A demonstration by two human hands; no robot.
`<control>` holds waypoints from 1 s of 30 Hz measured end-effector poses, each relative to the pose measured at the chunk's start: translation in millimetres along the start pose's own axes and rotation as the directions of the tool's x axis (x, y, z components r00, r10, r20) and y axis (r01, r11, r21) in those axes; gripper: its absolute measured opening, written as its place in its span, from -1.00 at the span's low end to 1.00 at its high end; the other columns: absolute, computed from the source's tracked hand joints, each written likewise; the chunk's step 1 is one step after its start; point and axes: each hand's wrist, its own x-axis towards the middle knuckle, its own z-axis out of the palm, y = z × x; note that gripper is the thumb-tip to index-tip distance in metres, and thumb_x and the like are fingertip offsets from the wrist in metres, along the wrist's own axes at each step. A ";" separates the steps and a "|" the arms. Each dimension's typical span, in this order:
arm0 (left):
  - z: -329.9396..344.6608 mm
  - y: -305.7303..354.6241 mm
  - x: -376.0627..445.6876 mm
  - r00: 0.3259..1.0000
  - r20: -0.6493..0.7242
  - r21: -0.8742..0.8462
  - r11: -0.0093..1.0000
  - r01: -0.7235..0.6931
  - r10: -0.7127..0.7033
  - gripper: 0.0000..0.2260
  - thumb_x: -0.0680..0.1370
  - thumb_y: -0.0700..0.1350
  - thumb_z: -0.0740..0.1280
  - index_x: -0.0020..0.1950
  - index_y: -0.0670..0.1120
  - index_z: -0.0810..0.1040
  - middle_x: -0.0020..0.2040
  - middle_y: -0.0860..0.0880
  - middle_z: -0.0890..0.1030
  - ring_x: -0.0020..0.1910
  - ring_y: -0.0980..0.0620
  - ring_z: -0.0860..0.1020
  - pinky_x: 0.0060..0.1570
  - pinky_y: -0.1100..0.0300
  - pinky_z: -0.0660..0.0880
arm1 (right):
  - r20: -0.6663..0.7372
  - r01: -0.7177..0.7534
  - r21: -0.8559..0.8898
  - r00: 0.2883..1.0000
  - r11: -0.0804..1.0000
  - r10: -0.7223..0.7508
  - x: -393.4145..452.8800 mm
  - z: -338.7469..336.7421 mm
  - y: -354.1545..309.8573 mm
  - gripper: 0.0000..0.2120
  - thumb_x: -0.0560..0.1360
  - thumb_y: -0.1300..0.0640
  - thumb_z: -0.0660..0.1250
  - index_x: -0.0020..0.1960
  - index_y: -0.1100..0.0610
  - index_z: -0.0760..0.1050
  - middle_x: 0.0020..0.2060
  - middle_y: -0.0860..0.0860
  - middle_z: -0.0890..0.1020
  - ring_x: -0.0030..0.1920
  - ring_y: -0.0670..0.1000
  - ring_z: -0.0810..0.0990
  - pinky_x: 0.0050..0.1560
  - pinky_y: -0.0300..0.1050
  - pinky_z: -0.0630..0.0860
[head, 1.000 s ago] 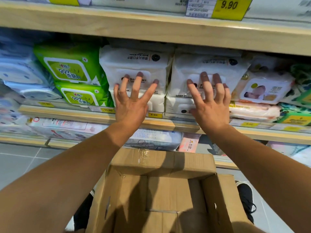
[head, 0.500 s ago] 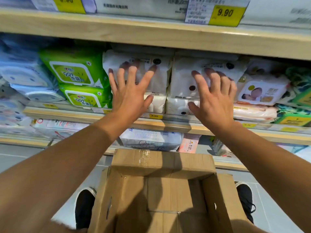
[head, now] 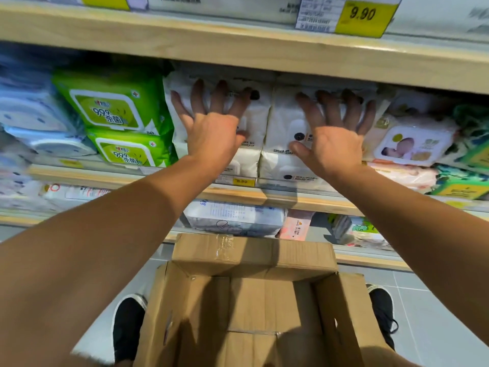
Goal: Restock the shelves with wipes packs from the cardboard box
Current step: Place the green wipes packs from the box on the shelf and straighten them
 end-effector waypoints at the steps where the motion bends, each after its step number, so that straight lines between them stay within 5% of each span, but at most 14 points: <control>1: -0.1 -0.2 -0.2 1.000 0.003 0.001 1.000 0.002 -0.002 -0.40 0.43 0.21 0.33 0.43 0.32 0.21 0.52 -0.01 0.19 0.50 -0.29 -0.01 0.33 -0.43 -0.24 | -0.002 0.003 0.001 1.000 1.000 -0.003 -0.3 -0.3 0.2 -0.25 0.41 -0.24 0.36 0.51 -0.16 0.15 0.46 0.05 0.27 0.46 0.33 0.11 0.42 0.42 -0.15; 8: -15.7 -1.4 -1.9 0.991 0.131 0.070 0.997 -0.011 0.001 -0.37 0.48 0.30 0.20 0.50 0.27 0.06 0.56 -0.06 0.08 0.51 -0.30 -0.06 0.34 -0.43 -0.25 | 0.137 -0.013 -0.015 0.990 1.000 0.015 -0.8 -17.9 -1.1 -0.22 0.46 -0.30 0.26 0.55 -0.18 -0.02 0.52 0.03 0.16 0.51 0.26 0.01 0.44 0.38 -0.21; 10: -31.8 0.9 -3.5 0.980 0.198 0.088 0.996 -0.018 0.000 -0.43 0.49 0.30 0.19 0.46 0.16 0.24 0.47 -0.15 0.28 0.47 -0.32 0.12 0.37 -0.39 -0.21 | 0.205 -0.025 -0.008 0.978 1.000 0.026 -5.7 -30.7 0.7 -0.23 0.48 -0.29 0.24 0.55 -0.16 -0.06 0.52 0.06 0.19 0.52 0.26 0.02 0.45 0.35 -0.22; 13: -51.4 9.4 -20.3 0.986 0.160 0.057 0.996 -0.062 0.053 -0.49 0.50 0.24 0.23 0.33 -0.03 0.39 0.27 -0.17 0.46 0.33 -0.24 0.32 0.39 -0.30 0.00 | 0.182 -0.022 0.019 0.983 1.000 0.018 -29.1 -48.8 8.0 -0.29 0.48 -0.22 0.28 0.51 -0.05 0.08 0.37 0.13 0.35 0.40 0.27 0.23 0.44 0.30 0.02; 17: -55.4 41.5 -61.4 0.971 0.109 -0.090 0.975 -0.204 0.214 -0.39 0.51 0.17 0.26 0.50 0.00 0.22 0.49 -0.09 0.26 0.48 -0.15 0.14 0.44 -0.20 -0.02 | 0.140 0.050 0.149 0.988 0.988 -0.071 -79.4 -57.9 36.1 -0.20 0.42 -0.15 0.39 0.53 0.03 0.13 0.44 0.11 0.30 0.44 0.21 0.20 0.47 0.14 0.12; 30: -18.5 194.4 -177.1 0.828 0.328 -0.246 0.888 -0.390 0.455 -0.38 0.54 0.18 0.21 0.54 0.03 0.13 0.54 -0.03 0.18 0.51 -0.09 0.08 0.47 -0.09 0.01 | 0.491 -0.090 0.071 0.870 0.993 0.044 -213.6 -71.3 184.1 -0.23 0.51 -0.18 0.30 0.56 0.03 0.04 0.50 0.06 0.23 0.49 0.15 0.13 0.45 0.06 0.17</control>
